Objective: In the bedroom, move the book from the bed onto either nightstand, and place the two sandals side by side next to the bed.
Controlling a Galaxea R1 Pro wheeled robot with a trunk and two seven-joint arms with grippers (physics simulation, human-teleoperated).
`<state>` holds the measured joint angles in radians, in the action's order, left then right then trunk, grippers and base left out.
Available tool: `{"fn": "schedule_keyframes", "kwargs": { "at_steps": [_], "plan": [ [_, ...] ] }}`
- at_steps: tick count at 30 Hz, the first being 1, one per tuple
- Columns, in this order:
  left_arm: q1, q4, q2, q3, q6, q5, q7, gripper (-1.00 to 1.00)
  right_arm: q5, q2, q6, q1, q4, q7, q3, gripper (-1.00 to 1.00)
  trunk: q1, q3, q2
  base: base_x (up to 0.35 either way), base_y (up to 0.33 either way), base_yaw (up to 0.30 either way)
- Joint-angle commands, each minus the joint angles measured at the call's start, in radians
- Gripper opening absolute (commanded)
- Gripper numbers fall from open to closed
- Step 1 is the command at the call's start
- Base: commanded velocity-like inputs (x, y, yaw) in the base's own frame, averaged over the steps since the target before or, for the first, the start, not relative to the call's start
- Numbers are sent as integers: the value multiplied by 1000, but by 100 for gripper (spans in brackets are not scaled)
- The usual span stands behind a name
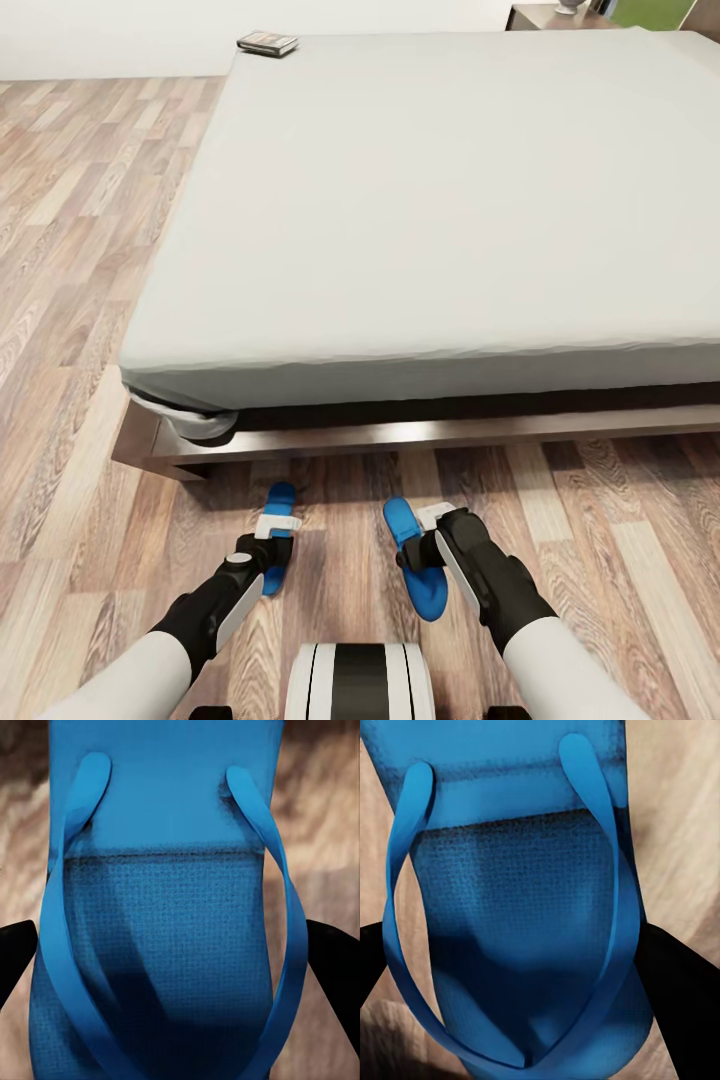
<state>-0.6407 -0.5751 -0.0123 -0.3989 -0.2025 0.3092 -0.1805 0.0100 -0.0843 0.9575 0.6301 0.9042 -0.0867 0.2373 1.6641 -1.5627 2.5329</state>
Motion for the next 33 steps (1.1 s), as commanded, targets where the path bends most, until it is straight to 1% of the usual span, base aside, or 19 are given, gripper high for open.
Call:
{"fn": "schedule_keyframes", "kwargs": {
  "at_steps": [1,3,6,12,13,16,22,27,31,33],
  "plan": [
    [0,-3,-1,-8,-4,9,-10,-100,1,0,4,0,1,-2,0,-100,0,-1,0,0,0,0],
    [0,-4,-1,-7,-3,9,-10,-100,1,0,4,0,1,-2,1,-100,1,-8,1,0,0,0],
    [0,-5,-1,-6,-3,8,-9,-100,1,1,4,0,1,-2,19,-100,2,-20,1,0,0,0],
    [0,-6,-2,-6,-2,9,-10,-100,1,2,4,0,1,-2,33,-100,2,-20,1,0,0,0],
    [0,-6,-2,-6,-2,9,-10,-100,1,2,5,0,1,-2,34,-100,2,-20,1,0,0,0],
    [0,-7,-2,-6,-1,9,-10,-100,1,3,5,0,1,-2,35,-100,3,-32,2,0,0,0],
    [0,-8,-3,-7,21,8,-9,-100,1,5,4,0,1,-2,35,-100,3,-32,2,0,0,0],
    [0,-8,-3,-8,27,8,-9,-100,1,6,4,0,1,-2,34,-100,3,-32,2,0,0,0],
    [0,-8,-3,-8,27,8,-9,-100,1,6,4,0,1,-3,34,-100,5,-47,3,0,0,0],
    [0,-8,-3,-8,28,8,-9,-100,1,6,4,0,1,-3,34,-100,5,-47,3,0,0,0]
  ]
}}
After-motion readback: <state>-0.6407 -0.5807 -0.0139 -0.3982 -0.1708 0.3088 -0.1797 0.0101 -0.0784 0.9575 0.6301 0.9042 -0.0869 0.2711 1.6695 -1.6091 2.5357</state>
